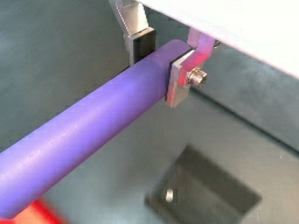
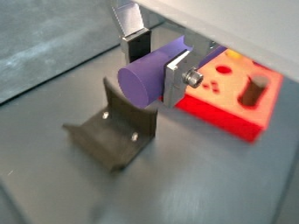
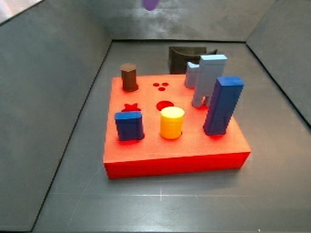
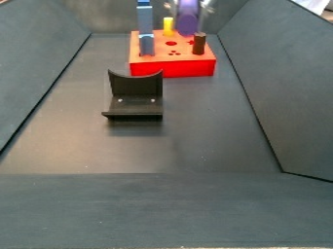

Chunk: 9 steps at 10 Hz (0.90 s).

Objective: Pick up the round object. Move up. Place the round object on the fixture. Regrasp the round object. Move to above the board. Insert the round object.
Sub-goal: Place the round object on the fixture.

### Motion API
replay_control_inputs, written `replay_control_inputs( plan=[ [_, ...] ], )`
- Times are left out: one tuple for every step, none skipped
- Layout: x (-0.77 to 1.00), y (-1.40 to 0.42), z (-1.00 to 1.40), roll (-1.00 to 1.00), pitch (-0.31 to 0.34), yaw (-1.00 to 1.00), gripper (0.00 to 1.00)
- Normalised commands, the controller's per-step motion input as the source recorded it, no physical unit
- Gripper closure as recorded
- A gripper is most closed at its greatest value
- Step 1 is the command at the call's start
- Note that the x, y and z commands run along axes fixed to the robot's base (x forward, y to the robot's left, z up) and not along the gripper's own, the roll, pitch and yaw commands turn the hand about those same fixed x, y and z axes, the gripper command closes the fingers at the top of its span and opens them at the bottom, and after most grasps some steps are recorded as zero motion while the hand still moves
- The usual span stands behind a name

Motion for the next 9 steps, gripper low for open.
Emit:
replay_control_inputs(
  plan=[
    [0.94, -0.5, 0.03, 0.02, 0.122, 0.23, 1.0],
    [0.82, -0.28, 0.02, 0.03, 0.128, 0.14, 1.0],
    [0.71, -0.16, 0.01, 0.03, 0.139, 0.09, 1.0],
    [0.61, -0.11, 0.01, 0.03, 0.148, 0.06, 1.0],
    [0.47, -0.05, 0.01, 0.02, 0.16, 0.04, 1.0],
    [0.38, -0.03, 0.01, 0.02, 0.162, 0.03, 1.0],
    [0.29, -0.03, 0.01, 0.02, 0.164, 0.03, 1.0],
    [0.2, -0.01, 0.01, 0.02, 0.159, 0.02, 1.0],
    [0.67, 0.63, -0.19, -1.0, 0.25, 0.12, 1.0]
  ],
)
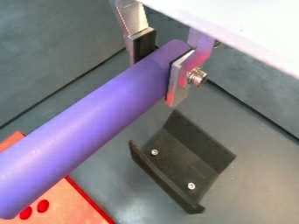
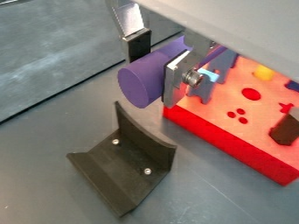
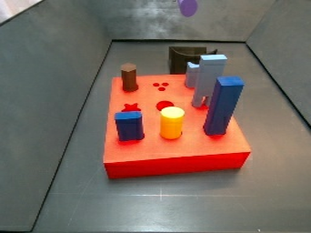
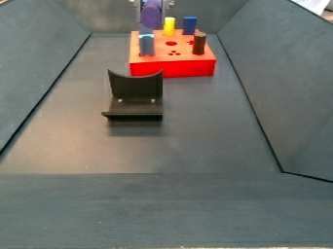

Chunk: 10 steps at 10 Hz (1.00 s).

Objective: Pick up the round object. Move up. Place the round object on the fixture. Regrasp the round object. Move to above the board. Insert the round object.
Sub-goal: Place the round object on the fixture.

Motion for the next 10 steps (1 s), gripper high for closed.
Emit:
replay_control_inputs(
  plan=[
    [0.62, 0.61, -0.18, -1.0, 0.247, 0.11, 1.0],
    [0.57, 0.45, -0.1, -1.0, 0.249, 0.05, 1.0],
    [0.51, 0.29, -0.05, -1.0, 0.266, 0.02, 1.0],
    [0.46, 0.15, -0.03, -1.0, 0.278, -0.01, 1.0],
    [0.41, 0.1, -0.03, -0.96, 0.274, -0.05, 1.0],
    [0.35, 0.09, -0.02, -0.79, 0.236, -0.08, 1.0],
    [0.29, 0.08, -0.01, -0.62, 0.201, -0.11, 1.0],
    [0.22, 0.06, -0.01, -0.4, 0.155, -0.13, 1.0],
    [0.16, 0.05, -0.01, -0.26, 0.128, -0.13, 1.0],
    [0.11, 0.06, -1.0, -1.0, 0.048, -0.15, 1.0]
  ],
)
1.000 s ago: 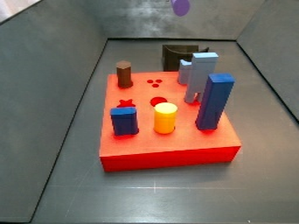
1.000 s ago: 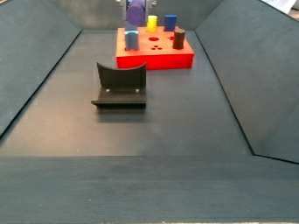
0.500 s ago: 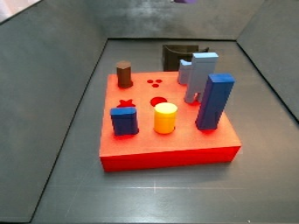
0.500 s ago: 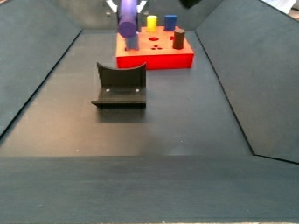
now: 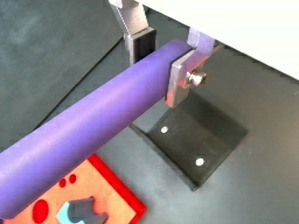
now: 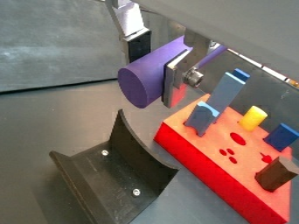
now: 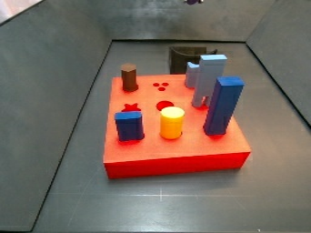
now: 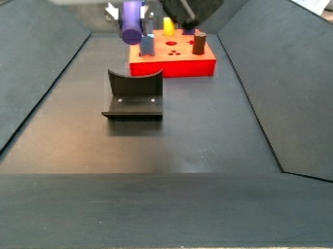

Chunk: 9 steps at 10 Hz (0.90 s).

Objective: Pick up the round object. Move up. Place the round object on the fixture. Regrasp the round object. Move to above the board. Insert the round object.
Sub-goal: Place the round object on the fixture.

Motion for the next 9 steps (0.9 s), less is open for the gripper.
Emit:
replay_control_inputs(
  plan=[
    [0.1, 0.07, -1.0, -1.0, 0.018, -0.16, 1.0],
    [0.11, 0.08, -1.0, -1.0, 0.03, -0.16, 1.0],
    [0.12, 0.08, -1.0, -1.0, 0.049, -0.16, 1.0],
    [0.13, 0.08, -1.0, -1.0, 0.063, -0.16, 1.0],
    [0.14, 0.09, -1.0, -0.95, 0.06, -0.16, 1.0],
    [0.15, 0.1, -1.0, -0.79, 0.05, -0.15, 1.0],
    [0.16, 0.1, -1.0, -0.62, 0.042, -0.14, 1.0],
    [0.17, 0.11, -1.0, -0.41, 0.036, -0.12, 1.0],
    [0.18, 0.11, -1.0, -0.28, 0.033, -0.12, 1.0]
  ],
)
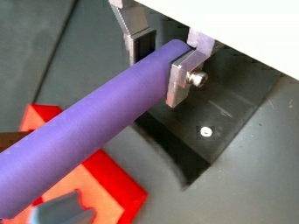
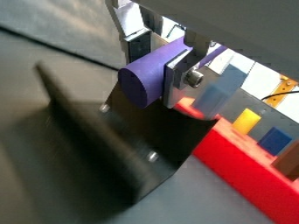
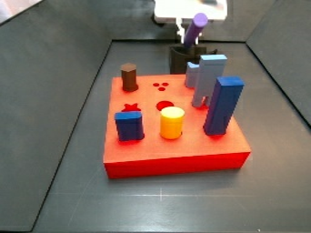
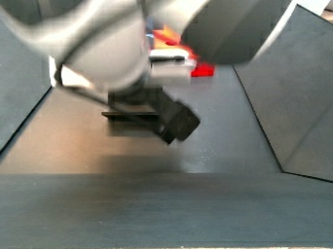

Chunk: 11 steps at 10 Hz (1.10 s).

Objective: Pick up the round object. Move up. Place the round object on the fixture. Regrasp the round object. Move to above the board. Insert the round object.
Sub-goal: Place the round object on the fixture, then regrasp the round object.

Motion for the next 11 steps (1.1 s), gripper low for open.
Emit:
replay_control_inputs(
  plan=[
    [0.18, 0.12, -0.99, -0.2, 0.023, -0.1, 1.0],
    [0.16, 0.11, -0.87, -0.19, 0.018, -0.1, 1.0],
    [0.13, 0.09, -0.68, -0.17, 0.017, -0.09, 1.0],
    [0.11, 0.07, -0.46, -0.16, 0.006, -0.09, 1.0],
    [0.08, 0.06, -0.45, -0.12, 0.004, -0.08, 1.0],
    [0.0, 0.0, 0.0, 0.0, 0.0, 0.0, 0.0],
    [0.0, 0.0, 1.0, -0.03, 0.02, -0.02, 0.0],
    [0.0, 0.0, 1.0, -0.03, 0.02, -0.02, 0.0],
    [-0.02, 0.0, 1.0, 0.0, 0.026, -0.01, 0.0],
    [-0.03, 0.0, 1.0, 0.04, 0.031, 0.0, 0.0],
    [-0.03, 0.0, 1.0, 0.05, 0.034, 0.0, 0.0]
  ],
)
